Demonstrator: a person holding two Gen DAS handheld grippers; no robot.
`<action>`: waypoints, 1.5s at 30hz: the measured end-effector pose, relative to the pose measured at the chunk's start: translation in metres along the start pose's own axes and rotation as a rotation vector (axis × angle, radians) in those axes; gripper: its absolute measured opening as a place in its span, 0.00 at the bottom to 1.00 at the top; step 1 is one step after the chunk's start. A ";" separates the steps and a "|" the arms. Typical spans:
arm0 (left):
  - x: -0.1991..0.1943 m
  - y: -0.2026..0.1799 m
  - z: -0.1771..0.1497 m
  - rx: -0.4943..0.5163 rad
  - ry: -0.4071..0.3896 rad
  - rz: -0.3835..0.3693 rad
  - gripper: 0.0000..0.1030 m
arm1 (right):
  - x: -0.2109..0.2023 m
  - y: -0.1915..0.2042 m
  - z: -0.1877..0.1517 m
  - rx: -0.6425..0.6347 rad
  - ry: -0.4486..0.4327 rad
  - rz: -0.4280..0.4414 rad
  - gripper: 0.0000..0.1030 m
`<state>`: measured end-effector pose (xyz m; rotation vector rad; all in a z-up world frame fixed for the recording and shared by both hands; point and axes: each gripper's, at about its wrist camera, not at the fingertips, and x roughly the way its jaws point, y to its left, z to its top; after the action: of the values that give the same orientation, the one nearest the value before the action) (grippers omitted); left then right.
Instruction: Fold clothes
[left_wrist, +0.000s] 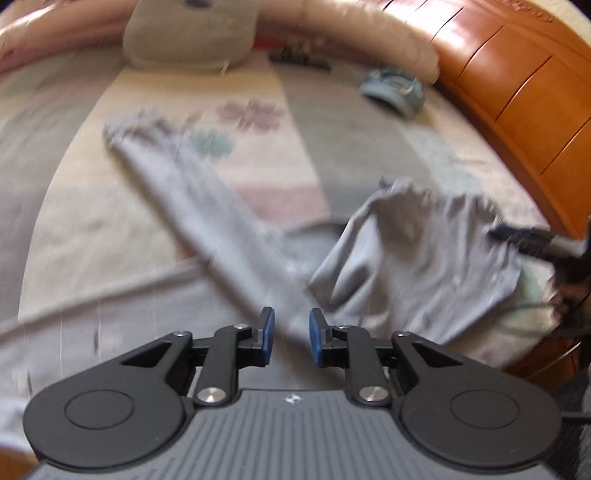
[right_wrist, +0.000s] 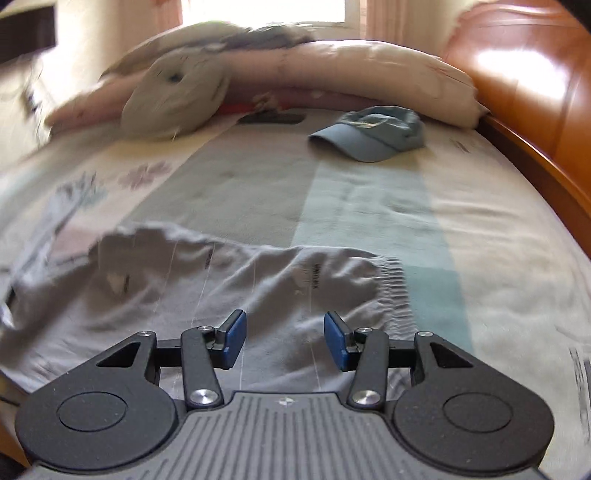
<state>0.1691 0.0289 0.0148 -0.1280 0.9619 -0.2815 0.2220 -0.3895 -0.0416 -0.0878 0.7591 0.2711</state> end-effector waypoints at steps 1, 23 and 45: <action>0.003 -0.005 0.007 0.021 -0.012 -0.014 0.21 | 0.005 -0.002 -0.003 -0.005 0.016 -0.023 0.50; 0.135 -0.122 0.066 0.147 -0.015 -0.326 0.25 | 0.016 -0.015 -0.017 0.087 0.036 -0.055 0.64; 0.163 -0.082 0.078 0.174 0.046 -0.420 0.45 | -0.004 0.041 -0.009 0.121 0.088 -0.070 0.71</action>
<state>0.3070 -0.0985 -0.0508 -0.1645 0.9466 -0.7550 0.2013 -0.3522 -0.0445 -0.0122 0.8561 0.1547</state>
